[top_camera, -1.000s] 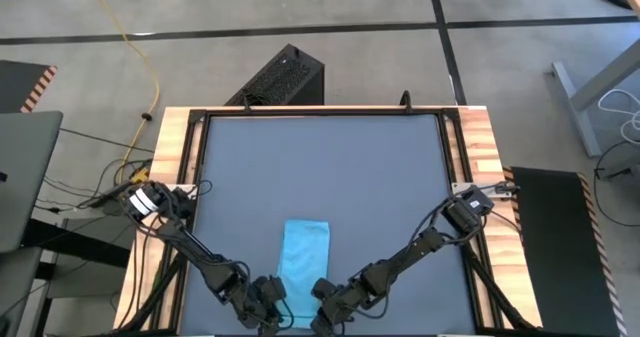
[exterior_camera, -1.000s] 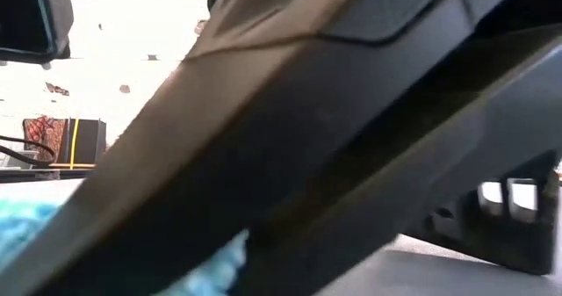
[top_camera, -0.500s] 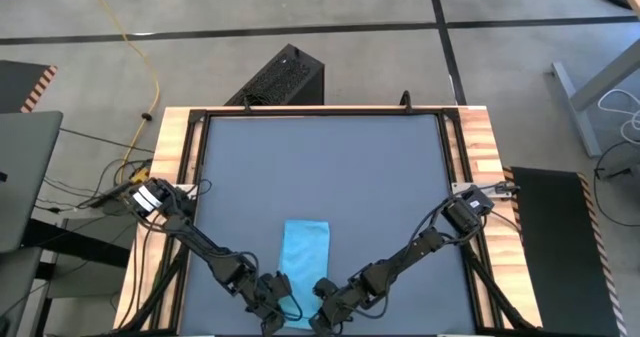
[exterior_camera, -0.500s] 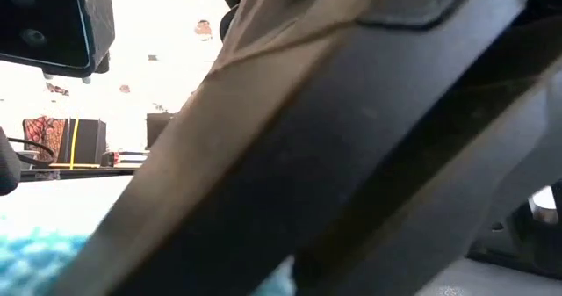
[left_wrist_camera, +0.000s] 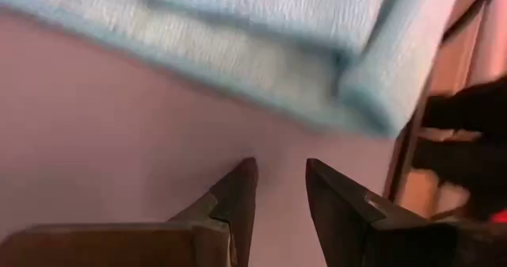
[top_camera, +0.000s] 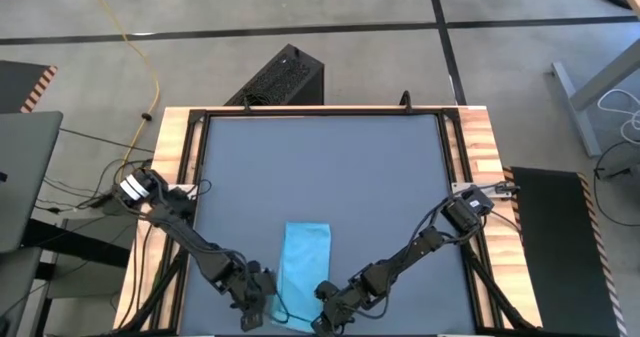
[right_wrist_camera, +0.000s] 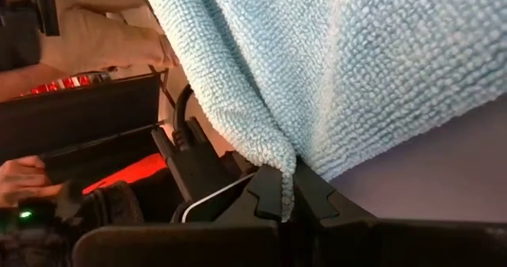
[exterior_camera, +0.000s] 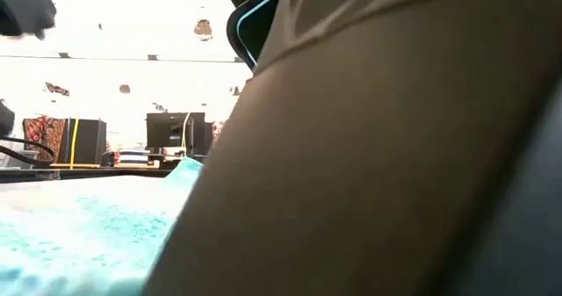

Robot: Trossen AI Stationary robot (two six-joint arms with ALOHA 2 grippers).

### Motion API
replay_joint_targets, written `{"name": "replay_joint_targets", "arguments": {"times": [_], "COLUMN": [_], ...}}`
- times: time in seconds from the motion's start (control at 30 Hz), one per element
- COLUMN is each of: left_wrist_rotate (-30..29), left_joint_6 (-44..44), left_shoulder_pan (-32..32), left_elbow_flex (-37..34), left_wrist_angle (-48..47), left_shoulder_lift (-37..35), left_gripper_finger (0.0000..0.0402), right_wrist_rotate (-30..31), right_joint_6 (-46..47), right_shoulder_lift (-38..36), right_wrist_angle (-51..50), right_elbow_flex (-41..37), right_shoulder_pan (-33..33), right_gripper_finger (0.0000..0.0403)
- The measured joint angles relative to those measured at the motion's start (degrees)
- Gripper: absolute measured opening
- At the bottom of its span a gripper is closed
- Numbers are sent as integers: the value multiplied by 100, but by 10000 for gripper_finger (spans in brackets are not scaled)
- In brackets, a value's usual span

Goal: Roll towel
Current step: Roll the blue towel

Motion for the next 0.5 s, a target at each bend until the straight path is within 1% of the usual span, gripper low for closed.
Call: {"name": "replay_joint_targets", "arguments": {"times": [0.07, 0.13, 0.23, 0.3, 0.33, 0.4, 0.43, 0.5], "left_wrist_rotate": [-236, -692, -1684, -2339, -2576, -2779, -2765, -2527], "left_joint_6": [233, 466, 1066, 1773, 2130, 2665, 2823, 2974], "left_shoulder_pan": [-132, -288, -550, -703, -750, -771, -745, -633], "left_elbow_flex": [-4, 21, 24, 24, 29, 43, 44, 37], "left_wrist_angle": [22, 91, 372, 760, 973, 1318, 1411, 1470], "left_shoulder_lift": [-119, -260, -381, -382, -380, -310, -251, -121], "left_gripper_finger": [105, 105, 105, 105, 105, 105, 105, 105], "right_wrist_rotate": [7, 12, 52, 66, 72, 72, 65, 42], "right_joint_6": [-13, -15, -78, -156, -213, -306, -367, -465], "right_shoulder_lift": [0, 0, 0, 0, 0, 0, 0, 0], "right_wrist_angle": [-1, -3, -11, -21, -27, -31, -29, -26], "right_elbow_flex": [0, 0, -2, -4, -4, -4, -4, -4], "right_shoulder_pan": [0, 0, -2, -47, -89, -170, -217, -299], "right_gripper_finger": [25, 23, 24, 25, 25, 25, 24, 24]}}
